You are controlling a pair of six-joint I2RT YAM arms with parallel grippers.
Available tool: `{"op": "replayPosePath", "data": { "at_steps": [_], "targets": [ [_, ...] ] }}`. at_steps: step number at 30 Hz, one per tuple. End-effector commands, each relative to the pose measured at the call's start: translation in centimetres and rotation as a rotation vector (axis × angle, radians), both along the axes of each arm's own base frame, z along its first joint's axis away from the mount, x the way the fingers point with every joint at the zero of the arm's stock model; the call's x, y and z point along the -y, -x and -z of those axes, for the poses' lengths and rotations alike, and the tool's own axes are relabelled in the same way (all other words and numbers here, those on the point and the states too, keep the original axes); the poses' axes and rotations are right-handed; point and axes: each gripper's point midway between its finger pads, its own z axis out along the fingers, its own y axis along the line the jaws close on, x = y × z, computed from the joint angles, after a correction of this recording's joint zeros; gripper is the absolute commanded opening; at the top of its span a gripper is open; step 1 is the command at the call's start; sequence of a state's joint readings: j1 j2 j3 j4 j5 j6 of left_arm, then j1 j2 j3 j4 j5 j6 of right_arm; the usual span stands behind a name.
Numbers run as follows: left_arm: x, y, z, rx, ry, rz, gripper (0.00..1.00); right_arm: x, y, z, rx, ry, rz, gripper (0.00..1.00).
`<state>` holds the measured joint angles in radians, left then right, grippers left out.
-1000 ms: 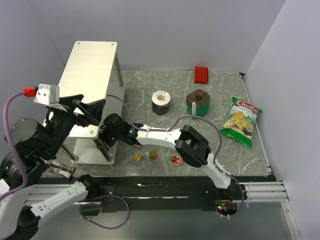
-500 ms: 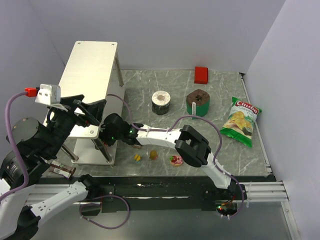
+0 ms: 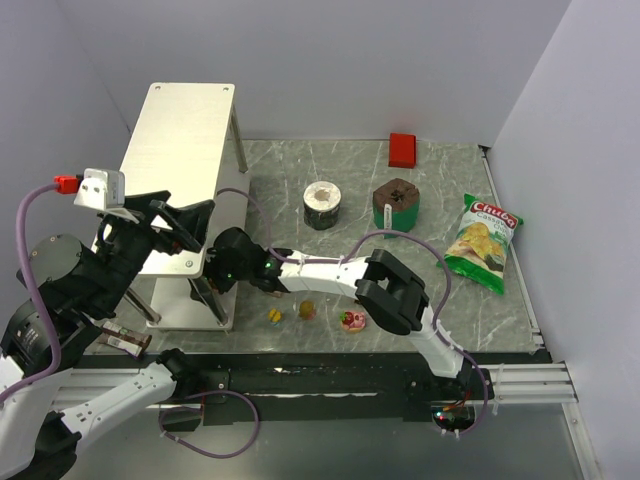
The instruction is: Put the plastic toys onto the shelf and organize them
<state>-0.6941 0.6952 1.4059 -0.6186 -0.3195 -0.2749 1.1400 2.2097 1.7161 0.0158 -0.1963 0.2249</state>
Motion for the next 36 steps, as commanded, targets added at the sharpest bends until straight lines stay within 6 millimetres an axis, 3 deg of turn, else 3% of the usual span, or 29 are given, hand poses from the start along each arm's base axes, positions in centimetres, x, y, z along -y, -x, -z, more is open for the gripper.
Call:
{"op": "replayPosePath", "data": {
  "at_steps": [1,15,22,36],
  "targets": [
    [-0.2,0.4,-0.3,0.013,0.014,0.005,0.99,0.4,0.1,-4.4,0.005,-0.07,0.01,1.0],
    [0.1,0.1,-0.1,0.003,0.008,0.009,0.99,1.8,-1.9,-3.9,-0.006,-0.043,0.118,1.0],
    [0.1,0.0,-0.1,0.0,0.01,0.007,0.99,1.4,-1.3,-6.3,-0.047,-0.176,0.073,1.0],
    [0.1,-0.1,-0.1,-0.004,0.015,-0.001,0.99,1.2,-1.4,-8.1,-0.071,-0.23,0.043,1.0]
  ]
}}
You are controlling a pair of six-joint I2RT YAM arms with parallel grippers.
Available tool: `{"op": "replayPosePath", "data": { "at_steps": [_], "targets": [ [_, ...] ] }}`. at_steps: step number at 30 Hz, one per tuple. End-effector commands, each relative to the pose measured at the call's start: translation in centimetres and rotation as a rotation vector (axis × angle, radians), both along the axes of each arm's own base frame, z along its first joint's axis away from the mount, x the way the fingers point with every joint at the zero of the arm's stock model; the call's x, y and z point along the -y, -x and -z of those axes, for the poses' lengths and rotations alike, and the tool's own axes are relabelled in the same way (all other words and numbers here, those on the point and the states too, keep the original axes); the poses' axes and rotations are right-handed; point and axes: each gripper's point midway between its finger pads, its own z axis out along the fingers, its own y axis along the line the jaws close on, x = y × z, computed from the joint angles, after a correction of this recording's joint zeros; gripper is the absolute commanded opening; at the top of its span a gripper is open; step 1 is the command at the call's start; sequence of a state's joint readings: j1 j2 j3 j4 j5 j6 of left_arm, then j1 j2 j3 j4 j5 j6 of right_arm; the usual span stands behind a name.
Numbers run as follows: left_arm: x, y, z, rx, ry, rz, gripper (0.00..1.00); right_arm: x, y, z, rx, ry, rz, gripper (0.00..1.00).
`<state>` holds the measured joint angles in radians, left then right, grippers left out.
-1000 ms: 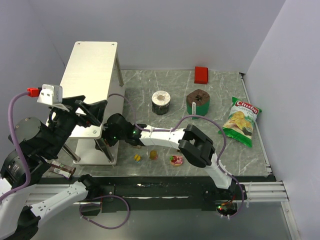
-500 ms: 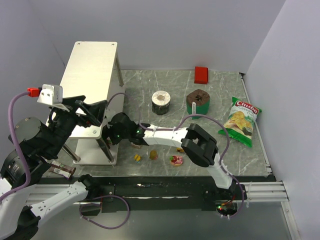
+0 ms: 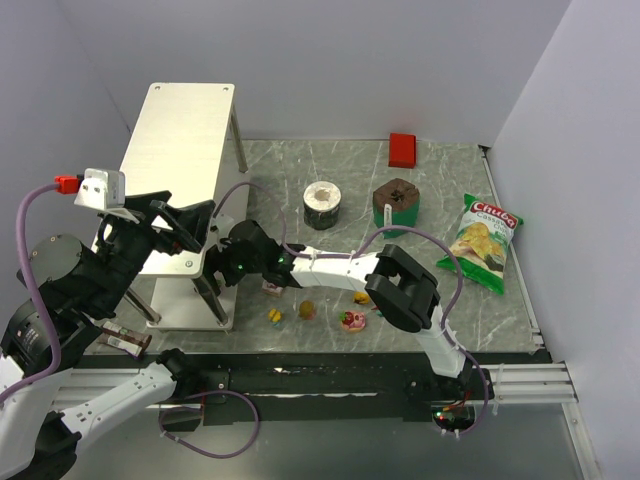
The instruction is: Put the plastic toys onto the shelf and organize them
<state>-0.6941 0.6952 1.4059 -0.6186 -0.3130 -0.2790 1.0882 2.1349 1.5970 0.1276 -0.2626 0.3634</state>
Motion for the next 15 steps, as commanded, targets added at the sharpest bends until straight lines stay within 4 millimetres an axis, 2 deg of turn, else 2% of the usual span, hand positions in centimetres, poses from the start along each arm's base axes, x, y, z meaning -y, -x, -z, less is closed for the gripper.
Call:
{"op": "replayPosePath", "data": {
  "at_steps": [1,11,15],
  "targets": [
    [0.0,-0.2,-0.1,-0.003,0.011,-0.007,0.99,-0.3,-0.5,-6.5,0.052,-0.128,0.001,1.0],
    [-0.1,-0.1,0.0,-0.007,0.009,-0.009,0.99,0.8,-1.8,-7.7,0.037,-0.148,0.06,1.0],
    [0.0,-0.1,-0.1,-0.005,0.009,-0.006,0.99,1.6,-2.3,-8.7,0.034,-0.169,0.087,1.0]
  ]
}}
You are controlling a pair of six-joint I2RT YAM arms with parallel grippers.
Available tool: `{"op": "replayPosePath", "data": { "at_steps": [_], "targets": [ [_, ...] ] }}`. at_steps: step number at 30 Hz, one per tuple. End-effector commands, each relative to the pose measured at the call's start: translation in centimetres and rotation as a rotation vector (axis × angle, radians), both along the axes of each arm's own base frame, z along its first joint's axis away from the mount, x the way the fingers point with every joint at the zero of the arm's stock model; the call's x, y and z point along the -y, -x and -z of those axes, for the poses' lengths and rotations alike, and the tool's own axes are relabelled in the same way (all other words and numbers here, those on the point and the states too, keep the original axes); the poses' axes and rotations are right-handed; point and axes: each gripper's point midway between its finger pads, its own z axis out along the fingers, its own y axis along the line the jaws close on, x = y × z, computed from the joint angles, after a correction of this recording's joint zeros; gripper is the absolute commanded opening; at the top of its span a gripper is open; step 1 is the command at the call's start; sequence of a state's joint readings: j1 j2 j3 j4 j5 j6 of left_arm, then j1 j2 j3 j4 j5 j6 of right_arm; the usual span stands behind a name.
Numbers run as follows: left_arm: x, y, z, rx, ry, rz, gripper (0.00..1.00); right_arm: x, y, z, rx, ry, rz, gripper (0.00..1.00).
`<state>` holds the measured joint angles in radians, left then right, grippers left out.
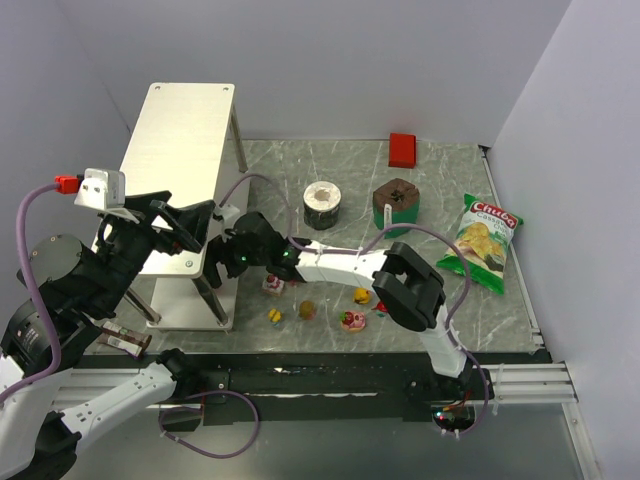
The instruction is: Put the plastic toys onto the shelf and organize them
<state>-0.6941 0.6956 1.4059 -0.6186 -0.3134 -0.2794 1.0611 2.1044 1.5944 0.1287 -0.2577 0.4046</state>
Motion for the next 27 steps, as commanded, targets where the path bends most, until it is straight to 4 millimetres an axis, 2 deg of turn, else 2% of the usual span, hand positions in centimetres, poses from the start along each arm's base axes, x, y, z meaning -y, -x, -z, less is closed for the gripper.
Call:
{"op": "replayPosePath", "data": {
  "at_steps": [1,2,3,6,8,10,11,13,14,17,19,22,27],
  "targets": [
    [-0.1,0.0,-0.1,-0.003,0.011,-0.005,0.99,1.1,-1.1,-7.1,0.056,-0.138,0.05,1.0],
    [0.0,0.0,-0.1,-0.002,0.013,-0.004,0.99,1.4,-1.1,-6.7,0.047,-0.135,0.056,1.0],
    [0.0,0.0,-0.1,-0.002,0.013,-0.002,1.0,1.7,-1.1,-7.4,0.042,-0.149,0.061,1.0],
    [0.0,0.0,-0.2,0.002,0.016,-0.001,0.99,2.8,-1.8,-7.6,0.019,-0.153,0.087,0.99],
    [0.1,0.0,-0.1,0.004,0.018,0.002,0.99,3.8,-2.4,-6.9,-0.014,-0.134,0.117,0.97],
    [0.5,0.0,-0.2,0.011,0.025,0.019,1.0,5.1,-3.4,-7.2,-0.021,-0.112,0.172,0.96],
    [0.7,-0.2,-0.1,0.009,0.027,0.026,0.99,6.2,-3.3,-5.8,-0.044,-0.044,0.206,0.95],
    [1.4,-0.5,0.1,0.008,0.027,0.043,0.99,8.0,-4.2,-6.0,-0.012,0.004,0.281,0.95],
    [1.6,-0.6,0.2,0.007,0.033,0.045,0.99,9.5,-3.8,-4.7,-0.027,0.081,0.306,0.95],
    [2.3,-1.3,0.5,-0.006,0.049,0.049,1.0,12.4,-4.1,-3.1,-0.014,0.191,0.39,0.94],
    [2.8,-1.8,0.5,-0.017,0.073,0.049,0.99,14.0,-3.3,-1.0,-0.026,0.264,0.396,0.91],
    [3.5,-2.4,-0.2,-0.031,0.089,0.056,0.99,15.2,-2.5,0.1,-0.017,0.305,0.37,0.87],
    [4.0,-3.3,-0.4,-0.058,0.085,0.043,0.99,15.4,-2.1,0.8,0.042,0.335,0.288,0.84]
  ]
}}
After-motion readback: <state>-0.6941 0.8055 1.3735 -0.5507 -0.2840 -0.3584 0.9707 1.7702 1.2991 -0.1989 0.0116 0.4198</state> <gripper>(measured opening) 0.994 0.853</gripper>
